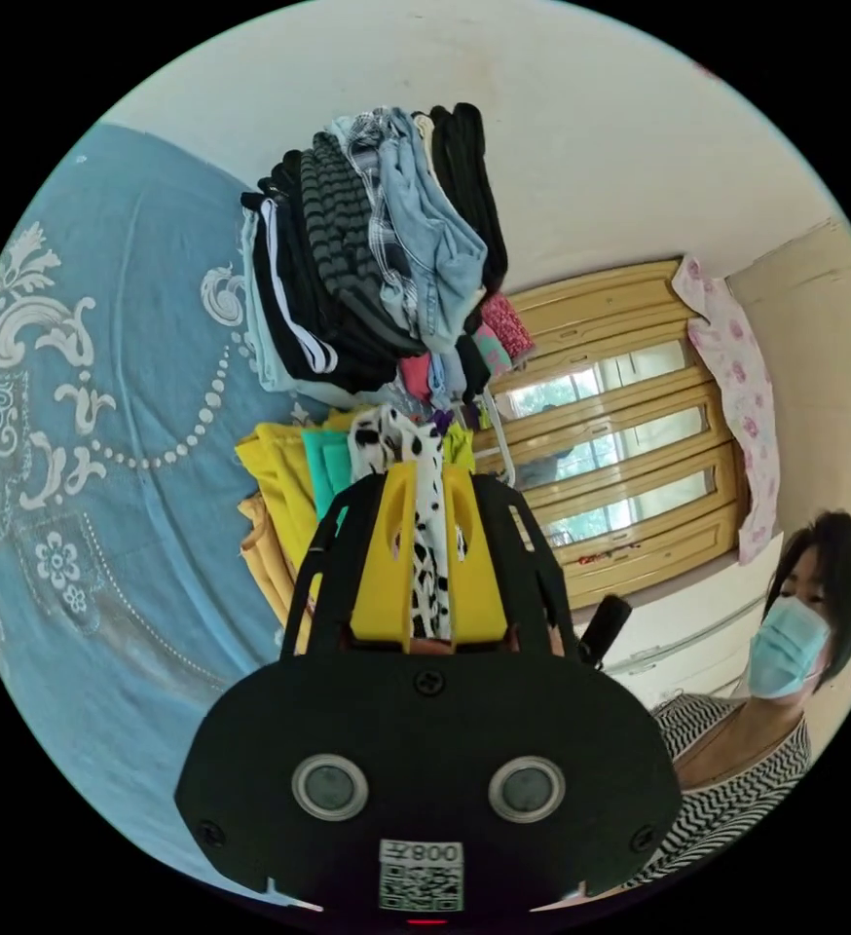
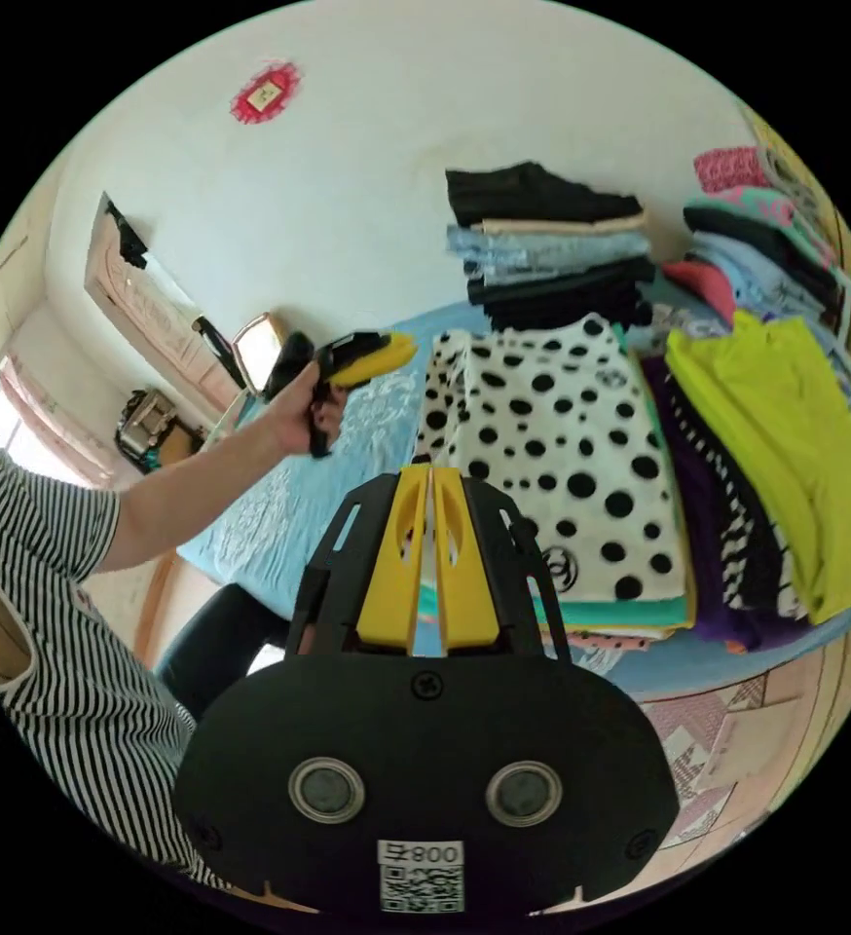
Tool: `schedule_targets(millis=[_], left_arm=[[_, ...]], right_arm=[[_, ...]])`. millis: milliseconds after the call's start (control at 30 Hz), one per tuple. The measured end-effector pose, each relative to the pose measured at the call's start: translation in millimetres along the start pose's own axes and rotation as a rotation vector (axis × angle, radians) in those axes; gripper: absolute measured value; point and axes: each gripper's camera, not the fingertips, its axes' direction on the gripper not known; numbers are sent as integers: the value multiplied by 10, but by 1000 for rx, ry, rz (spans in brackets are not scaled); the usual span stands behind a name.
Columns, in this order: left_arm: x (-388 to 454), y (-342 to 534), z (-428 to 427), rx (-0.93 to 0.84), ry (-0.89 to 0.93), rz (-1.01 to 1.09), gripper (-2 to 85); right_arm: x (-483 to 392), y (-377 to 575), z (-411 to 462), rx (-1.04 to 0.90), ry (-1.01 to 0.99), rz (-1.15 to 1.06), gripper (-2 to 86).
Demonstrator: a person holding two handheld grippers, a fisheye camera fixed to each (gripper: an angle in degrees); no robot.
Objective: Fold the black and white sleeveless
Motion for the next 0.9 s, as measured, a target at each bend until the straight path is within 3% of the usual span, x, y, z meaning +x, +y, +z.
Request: schedule_targets(millis=[233, 433, 533, 700, 767, 900], left_arm=[[278, 738, 417, -233, 28, 80, 67], [431, 1095, 770, -378, -22, 145, 53], [523, 1210, 820, -382, -50, 183, 29], [663, 1450, 734, -285, -19, 241, 15], [712, 1533, 719, -262, -50, 278, 14], [637, 1703, 795, -276, -116, 263, 15]], right_arm=[[-61, -613, 587, -94, 142, -93, 69], [-27, -846, 1002, -242, 244, -131, 36], [191, -908, 945, -228, 73, -55, 20], [916, -814, 704, -28, -489, 214, 11], [1032, -764, 755, -28, -547, 255, 10], [987, -742, 1018, -160, -431, 257, 13]])
